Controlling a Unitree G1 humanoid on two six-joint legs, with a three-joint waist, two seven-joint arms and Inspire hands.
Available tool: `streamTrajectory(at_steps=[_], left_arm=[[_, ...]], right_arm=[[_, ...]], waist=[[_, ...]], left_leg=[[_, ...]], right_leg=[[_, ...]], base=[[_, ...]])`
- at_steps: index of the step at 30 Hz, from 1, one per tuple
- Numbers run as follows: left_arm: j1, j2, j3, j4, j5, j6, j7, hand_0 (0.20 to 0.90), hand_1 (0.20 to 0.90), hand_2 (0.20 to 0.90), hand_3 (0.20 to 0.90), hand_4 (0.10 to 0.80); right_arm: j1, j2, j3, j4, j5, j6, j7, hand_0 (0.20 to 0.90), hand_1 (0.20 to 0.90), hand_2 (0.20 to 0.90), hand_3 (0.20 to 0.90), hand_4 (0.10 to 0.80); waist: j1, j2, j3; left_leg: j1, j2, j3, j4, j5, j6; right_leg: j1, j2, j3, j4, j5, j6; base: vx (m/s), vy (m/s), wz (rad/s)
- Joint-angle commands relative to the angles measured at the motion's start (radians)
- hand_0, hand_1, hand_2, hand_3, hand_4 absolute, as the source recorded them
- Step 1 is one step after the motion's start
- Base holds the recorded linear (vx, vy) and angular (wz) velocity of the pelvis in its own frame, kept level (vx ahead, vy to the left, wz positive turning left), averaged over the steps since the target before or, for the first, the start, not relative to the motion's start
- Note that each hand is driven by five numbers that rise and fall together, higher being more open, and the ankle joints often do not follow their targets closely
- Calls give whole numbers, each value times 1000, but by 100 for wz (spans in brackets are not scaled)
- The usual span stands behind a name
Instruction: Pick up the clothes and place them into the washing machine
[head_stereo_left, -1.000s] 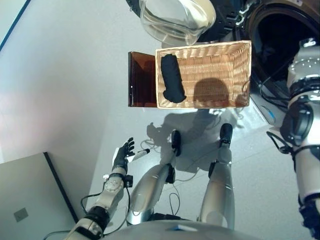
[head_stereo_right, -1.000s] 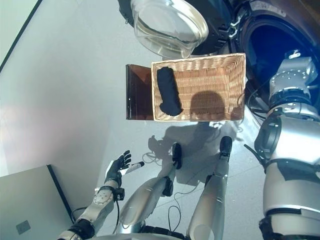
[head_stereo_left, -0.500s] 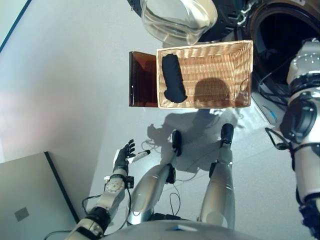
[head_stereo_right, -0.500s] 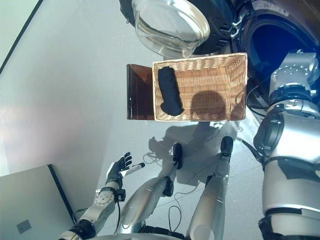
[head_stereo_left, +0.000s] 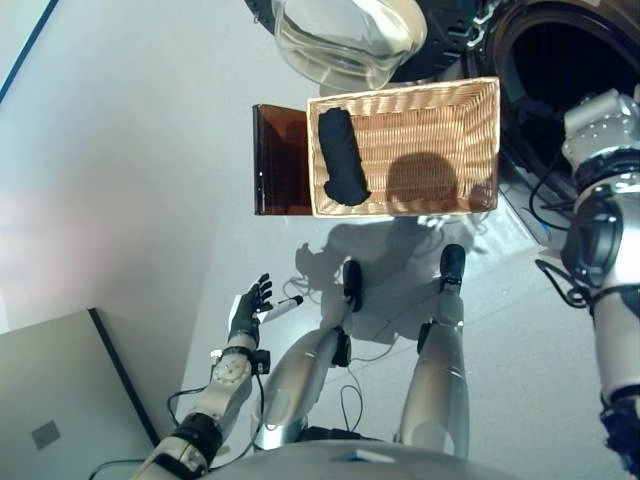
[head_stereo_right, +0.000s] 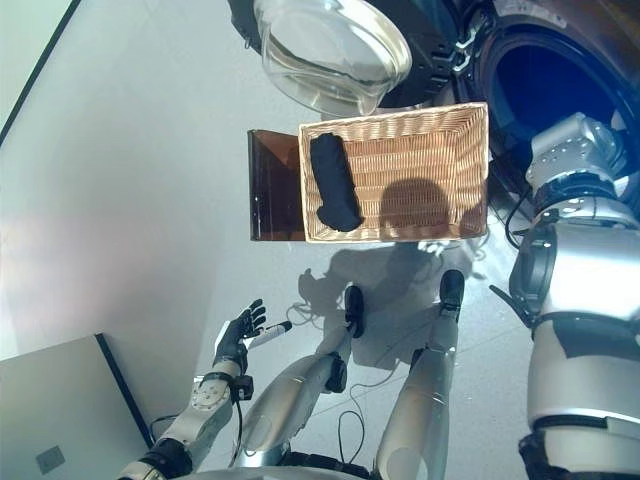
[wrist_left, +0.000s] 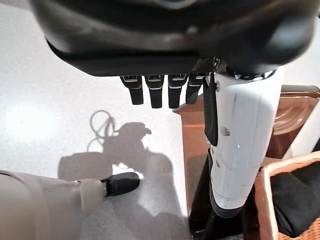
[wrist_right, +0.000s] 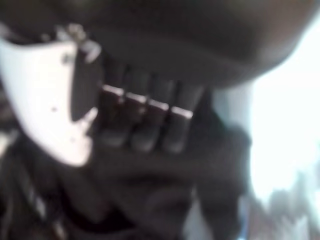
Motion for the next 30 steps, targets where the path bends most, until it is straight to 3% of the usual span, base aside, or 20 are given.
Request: streamTrajectory(at_steps=[1, 2, 4, 13, 30], left_arm=[[50, 63, 6, -14, 40, -65, 42, 900, 900, 900, 900, 800], [46, 56, 12, -12, 38, -67, 42, 900, 900, 900, 900, 800], [36, 62, 21, -14, 56, -77, 50, 900, 900, 900, 900, 800], [23, 39, 22, 7, 63, -82, 53, 900, 900, 900, 900, 800], [16, 26, 28, 45, 76, -88, 60, 900, 900, 900, 900, 800]], right_arm=[[-184, -282, 314, -115, -399, 11, -44, 461, 461, 461, 461, 486], [-170, -287, 362, -122, -502, 68, -77, 900, 900, 900, 900, 800], [-187, -294, 405, -93, -590, 107, -5, 900, 900, 900, 900, 800], [-188, -282, 455, -79, -727, 149, -8, 900, 900, 900, 900, 800], [-160, -268, 429, -101, -738, 117, -22, 900, 900, 900, 900, 800]], waist=[[-14, 52, -61], [-12, 54, -56], [-11, 52, -52], [-14, 51, -60], [-12, 44, -71]], left_leg=[[-5, 6, -28, -6, -3, -112], [-8, 5, -28, -5, 0, -113], [-15, 5, -31, -5, 4, -115], [-26, 2, -30, -4, 5, -115], [-17, 2, -26, -5, -2, -110]], right_leg=[[-11, 99, -29, 186, -214, -64], [-13, 98, -30, 189, -211, -64], [-20, 98, -33, 191, -206, -65], [-33, 101, -27, 190, -202, -65], [-27, 97, -21, 184, -199, -64]], base=[[-32, -16, 8], [-28, -21, 10], [-24, -20, 10], [-2, -1, 1], [0, 1, 0]])
